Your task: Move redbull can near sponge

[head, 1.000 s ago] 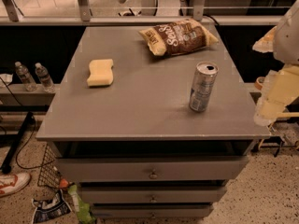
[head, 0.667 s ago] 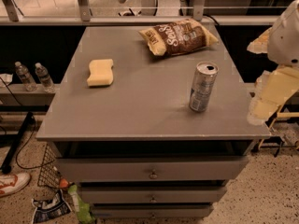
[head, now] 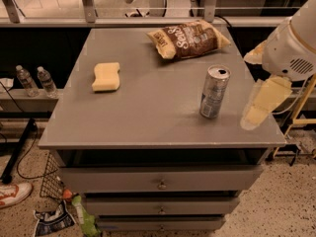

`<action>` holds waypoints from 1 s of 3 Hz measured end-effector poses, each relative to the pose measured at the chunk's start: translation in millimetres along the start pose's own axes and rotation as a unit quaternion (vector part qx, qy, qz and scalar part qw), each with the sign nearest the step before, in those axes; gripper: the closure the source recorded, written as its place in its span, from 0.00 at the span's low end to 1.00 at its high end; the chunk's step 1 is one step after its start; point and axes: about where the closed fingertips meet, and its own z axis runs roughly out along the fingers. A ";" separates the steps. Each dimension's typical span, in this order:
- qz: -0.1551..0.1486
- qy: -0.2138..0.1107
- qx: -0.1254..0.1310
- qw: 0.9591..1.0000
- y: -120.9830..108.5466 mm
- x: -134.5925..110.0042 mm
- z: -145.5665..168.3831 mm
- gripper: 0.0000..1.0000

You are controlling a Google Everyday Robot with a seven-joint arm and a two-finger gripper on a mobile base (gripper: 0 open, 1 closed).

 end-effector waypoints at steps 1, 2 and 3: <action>0.003 -0.019 -0.003 1.000 -11.4 -4.2 16.8 0.00; 0.000 -0.046 -0.011 0.999 -28.0 -13.9 34.1 0.00; -0.006 -0.070 -0.020 0.997 -35.4 -24.8 42.5 0.00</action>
Offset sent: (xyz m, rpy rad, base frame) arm 0.0537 0.0135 -0.0281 0.1145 -0.0087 0.0237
